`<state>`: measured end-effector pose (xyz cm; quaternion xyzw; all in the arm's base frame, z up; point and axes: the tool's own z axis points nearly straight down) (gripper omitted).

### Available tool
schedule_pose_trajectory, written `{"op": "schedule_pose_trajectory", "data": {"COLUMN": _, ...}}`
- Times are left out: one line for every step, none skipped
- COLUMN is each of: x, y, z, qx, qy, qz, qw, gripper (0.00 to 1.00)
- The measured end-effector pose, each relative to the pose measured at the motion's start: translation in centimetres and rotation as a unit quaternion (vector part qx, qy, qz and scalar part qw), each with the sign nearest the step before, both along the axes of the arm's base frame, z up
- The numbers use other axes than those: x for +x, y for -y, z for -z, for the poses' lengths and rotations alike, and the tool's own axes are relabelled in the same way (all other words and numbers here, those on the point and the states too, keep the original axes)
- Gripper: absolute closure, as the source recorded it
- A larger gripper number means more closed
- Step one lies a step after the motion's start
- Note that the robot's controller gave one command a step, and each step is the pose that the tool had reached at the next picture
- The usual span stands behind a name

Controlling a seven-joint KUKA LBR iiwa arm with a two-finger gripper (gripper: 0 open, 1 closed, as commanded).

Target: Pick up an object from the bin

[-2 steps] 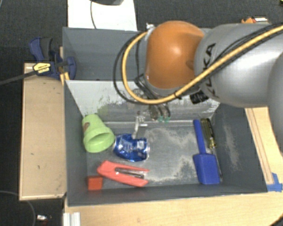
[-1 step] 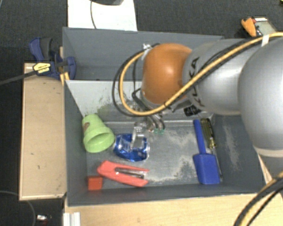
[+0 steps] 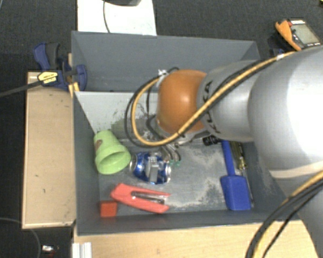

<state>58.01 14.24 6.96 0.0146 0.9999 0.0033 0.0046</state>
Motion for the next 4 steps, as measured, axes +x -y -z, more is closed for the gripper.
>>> {"op": "schedule_pose_trajectory", "data": {"x": 0.7, "y": -1.0, "z": -5.9, "qx": 0.0, "qy": 0.0021, "qz": 0.005, "qw": 1.0, "gripper": 0.0}}
{"op": "schedule_pose_trajectory", "data": {"x": 0.1, "y": -0.2, "z": -0.8, "qx": 0.001, "qy": 0.0011, "qz": 0.001, "qw": 1.0, "gripper": 0.0}}
{"op": "schedule_pose_trajectory", "data": {"x": 0.4, "y": 0.5, "z": -0.5, "qx": 0.003, "qy": 0.0083, "qz": -0.004, "qw": 1.0, "gripper": 1.0}}
{"op": "schedule_pose_trajectory", "data": {"x": 0.4, "y": 0.5, "z": -0.5, "qx": 0.003, "qy": 0.0083, "qz": -0.004, "qw": 1.0, "gripper": 1.0}}
